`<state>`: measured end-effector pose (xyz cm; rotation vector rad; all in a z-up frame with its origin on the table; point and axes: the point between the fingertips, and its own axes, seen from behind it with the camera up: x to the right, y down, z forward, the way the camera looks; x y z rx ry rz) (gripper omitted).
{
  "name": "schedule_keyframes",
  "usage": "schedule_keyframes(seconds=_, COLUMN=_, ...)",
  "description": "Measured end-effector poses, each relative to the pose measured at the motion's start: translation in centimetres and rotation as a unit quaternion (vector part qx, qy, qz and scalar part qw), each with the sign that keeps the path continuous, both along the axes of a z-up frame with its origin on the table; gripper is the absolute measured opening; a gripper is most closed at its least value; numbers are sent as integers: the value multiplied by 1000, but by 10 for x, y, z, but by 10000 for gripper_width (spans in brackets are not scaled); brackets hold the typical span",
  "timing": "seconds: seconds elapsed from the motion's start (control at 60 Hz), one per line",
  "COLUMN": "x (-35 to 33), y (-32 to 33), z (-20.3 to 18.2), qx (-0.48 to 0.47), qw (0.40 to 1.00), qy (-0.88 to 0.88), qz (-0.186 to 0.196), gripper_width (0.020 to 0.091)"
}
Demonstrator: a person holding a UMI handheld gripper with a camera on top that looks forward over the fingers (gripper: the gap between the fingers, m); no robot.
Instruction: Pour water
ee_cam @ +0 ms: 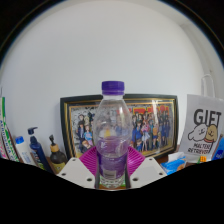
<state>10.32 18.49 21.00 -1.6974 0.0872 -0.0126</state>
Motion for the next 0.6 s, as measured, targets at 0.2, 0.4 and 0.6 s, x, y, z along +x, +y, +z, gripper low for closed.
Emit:
schedule_keyframes(seconds=0.2, x=8, y=3, z=-81, qx=-40, qw=999, qy=-1, qz=16, gripper_width=341)
schedule_keyframes(seconds=0.4, x=-2, y=1, z=-121, qx=-57, qw=998, qy=-3, qz=32, gripper_width=344)
schedule_keyframes(seconds=0.6, x=-4, y=1, z=-122, qx=-50, qw=998, qy=-21, qz=31, gripper_width=441)
